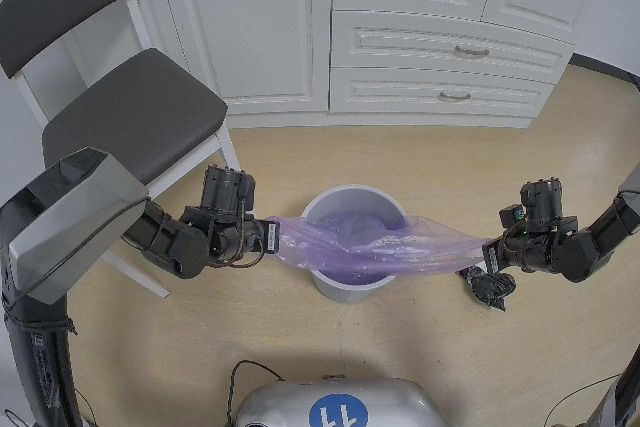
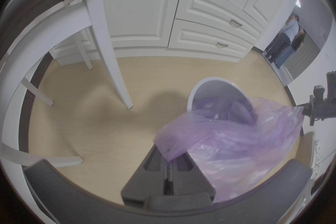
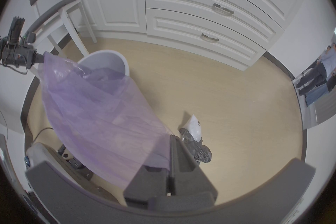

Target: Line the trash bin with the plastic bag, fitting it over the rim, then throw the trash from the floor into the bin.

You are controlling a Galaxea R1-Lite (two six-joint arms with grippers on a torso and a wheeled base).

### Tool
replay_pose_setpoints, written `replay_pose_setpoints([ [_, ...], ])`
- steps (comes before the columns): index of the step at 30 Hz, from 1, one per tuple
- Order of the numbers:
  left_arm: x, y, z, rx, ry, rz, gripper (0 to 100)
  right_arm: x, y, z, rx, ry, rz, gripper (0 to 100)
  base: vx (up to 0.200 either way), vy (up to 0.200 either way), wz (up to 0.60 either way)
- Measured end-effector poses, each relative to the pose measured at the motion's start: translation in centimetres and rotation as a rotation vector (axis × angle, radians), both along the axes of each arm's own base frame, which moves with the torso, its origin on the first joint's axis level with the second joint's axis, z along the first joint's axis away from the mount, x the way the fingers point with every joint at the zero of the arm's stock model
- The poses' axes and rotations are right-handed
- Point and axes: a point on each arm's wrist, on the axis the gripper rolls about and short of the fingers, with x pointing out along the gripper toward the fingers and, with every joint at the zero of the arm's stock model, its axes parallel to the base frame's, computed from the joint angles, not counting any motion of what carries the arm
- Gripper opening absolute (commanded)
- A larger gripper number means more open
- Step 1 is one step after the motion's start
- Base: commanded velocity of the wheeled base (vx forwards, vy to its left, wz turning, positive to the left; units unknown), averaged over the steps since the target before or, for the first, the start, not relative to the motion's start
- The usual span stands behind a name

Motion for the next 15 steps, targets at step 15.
replay_pose_setpoints([
  [15, -3.2, 2.3, -3.2, 0.073, 0.125, -0.080, 0, -2.1, -1.7, -1.4, -0.113, 0.086, 0.142, 0, 0.000, 0.000, 0.00],
])
